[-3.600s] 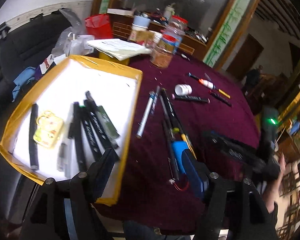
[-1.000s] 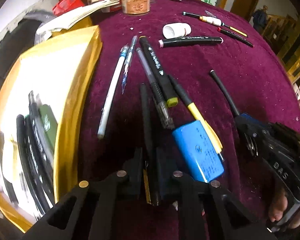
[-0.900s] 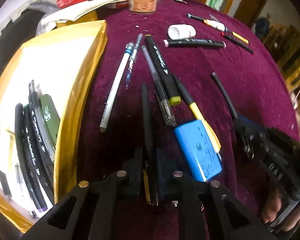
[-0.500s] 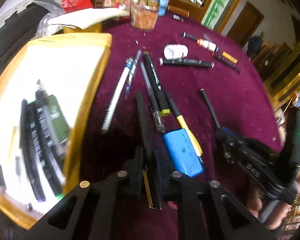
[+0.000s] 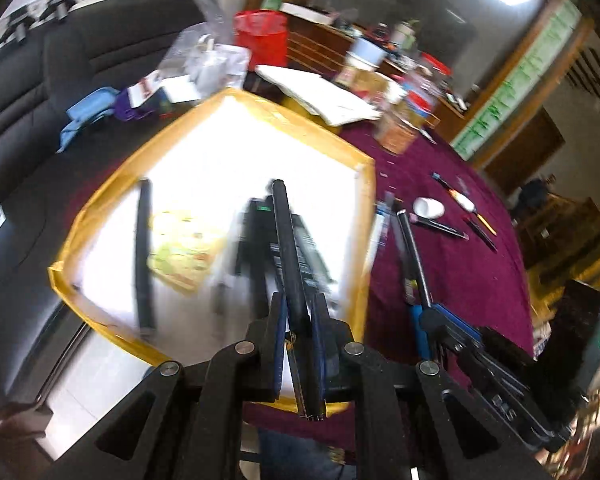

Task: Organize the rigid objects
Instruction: 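Lower both pens into the tray and open both tools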

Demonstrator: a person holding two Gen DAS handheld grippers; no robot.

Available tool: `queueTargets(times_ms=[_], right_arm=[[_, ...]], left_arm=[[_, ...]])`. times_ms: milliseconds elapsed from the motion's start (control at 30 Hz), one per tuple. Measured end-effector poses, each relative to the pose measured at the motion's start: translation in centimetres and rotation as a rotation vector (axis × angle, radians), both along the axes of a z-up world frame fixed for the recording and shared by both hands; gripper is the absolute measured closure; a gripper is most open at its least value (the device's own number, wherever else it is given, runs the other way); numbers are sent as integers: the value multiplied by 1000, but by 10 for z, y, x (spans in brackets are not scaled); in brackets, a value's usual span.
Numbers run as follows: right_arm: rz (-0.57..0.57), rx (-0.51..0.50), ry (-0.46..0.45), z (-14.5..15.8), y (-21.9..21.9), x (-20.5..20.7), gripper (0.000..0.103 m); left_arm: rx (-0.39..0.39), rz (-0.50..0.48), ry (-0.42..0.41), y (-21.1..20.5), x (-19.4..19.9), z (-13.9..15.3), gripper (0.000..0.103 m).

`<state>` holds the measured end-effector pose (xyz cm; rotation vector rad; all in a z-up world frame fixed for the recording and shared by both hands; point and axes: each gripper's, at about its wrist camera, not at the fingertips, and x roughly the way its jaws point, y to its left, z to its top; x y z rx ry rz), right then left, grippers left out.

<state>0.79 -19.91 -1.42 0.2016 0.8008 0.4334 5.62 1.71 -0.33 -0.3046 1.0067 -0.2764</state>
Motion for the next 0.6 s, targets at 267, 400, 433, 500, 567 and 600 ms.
queueTargets(times_ms=[267,400,433,500,567,600], right_arm=[[70,-43,71,-17,55,38,94],[62,-77,92,-22,67,46,94],[61,-85,96,-24,70,48,94],[60,-98,103,-27,72,52,94],[61,-107,106,-29,75,55,94],[60,-112,105,-30,76,55,94]], left_arm=[[-44,17,67,21,19,-35,92],[-38,-3,81,20,19,-40,92],[-36,-9,81,18,20,-40,92],[-10,-15,86,15,23,-43,92],[11,-11,89,14,25,-47,92],[11,-9,95,15,26,-49,92]])
